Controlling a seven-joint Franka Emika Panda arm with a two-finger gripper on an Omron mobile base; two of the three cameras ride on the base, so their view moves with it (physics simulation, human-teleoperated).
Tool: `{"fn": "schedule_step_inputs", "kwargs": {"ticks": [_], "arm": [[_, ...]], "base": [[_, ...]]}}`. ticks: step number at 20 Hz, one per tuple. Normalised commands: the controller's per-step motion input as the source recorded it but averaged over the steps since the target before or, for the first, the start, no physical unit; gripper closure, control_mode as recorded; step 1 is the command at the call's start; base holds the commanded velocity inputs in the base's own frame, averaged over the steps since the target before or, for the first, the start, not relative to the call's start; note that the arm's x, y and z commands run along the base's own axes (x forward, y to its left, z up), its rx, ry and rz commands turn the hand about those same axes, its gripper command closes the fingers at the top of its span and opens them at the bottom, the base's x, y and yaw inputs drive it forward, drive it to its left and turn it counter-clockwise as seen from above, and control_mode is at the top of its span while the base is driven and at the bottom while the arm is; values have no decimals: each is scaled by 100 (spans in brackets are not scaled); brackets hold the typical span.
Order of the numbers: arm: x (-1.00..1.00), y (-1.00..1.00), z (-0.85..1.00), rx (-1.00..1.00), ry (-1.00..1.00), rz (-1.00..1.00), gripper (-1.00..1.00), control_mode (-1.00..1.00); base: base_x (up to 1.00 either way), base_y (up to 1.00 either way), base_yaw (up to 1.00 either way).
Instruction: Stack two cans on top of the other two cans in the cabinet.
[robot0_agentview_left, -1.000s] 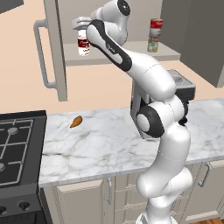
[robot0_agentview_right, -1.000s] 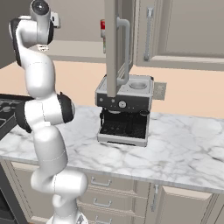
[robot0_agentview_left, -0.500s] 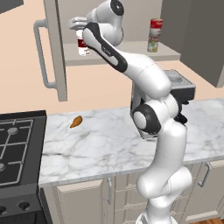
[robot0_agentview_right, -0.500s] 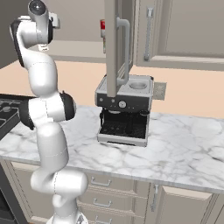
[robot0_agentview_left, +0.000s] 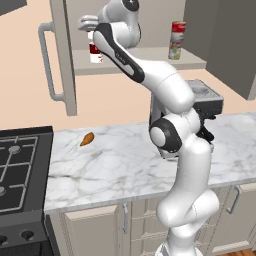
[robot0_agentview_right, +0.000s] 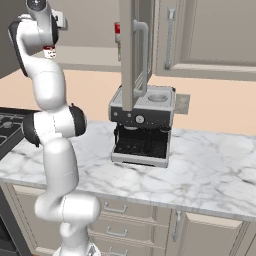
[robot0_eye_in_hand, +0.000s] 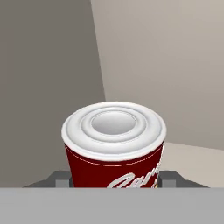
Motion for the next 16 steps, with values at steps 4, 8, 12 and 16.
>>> {"fn": "schedule_step_inputs", "kwargs": {"ticks": [4,8,12,16], "arm": [[-19,3,-16,-4,0,-8,100,-100],[-12,4,-24,-5,0,-8,100,-100],[0,0,-21,-5,0,-6,100,-100],[6,0,-11,-3,0,-3,100,-100]], "base": [[0,0,0],[0,0,0],[0,0,0],[0,0,0]]}}
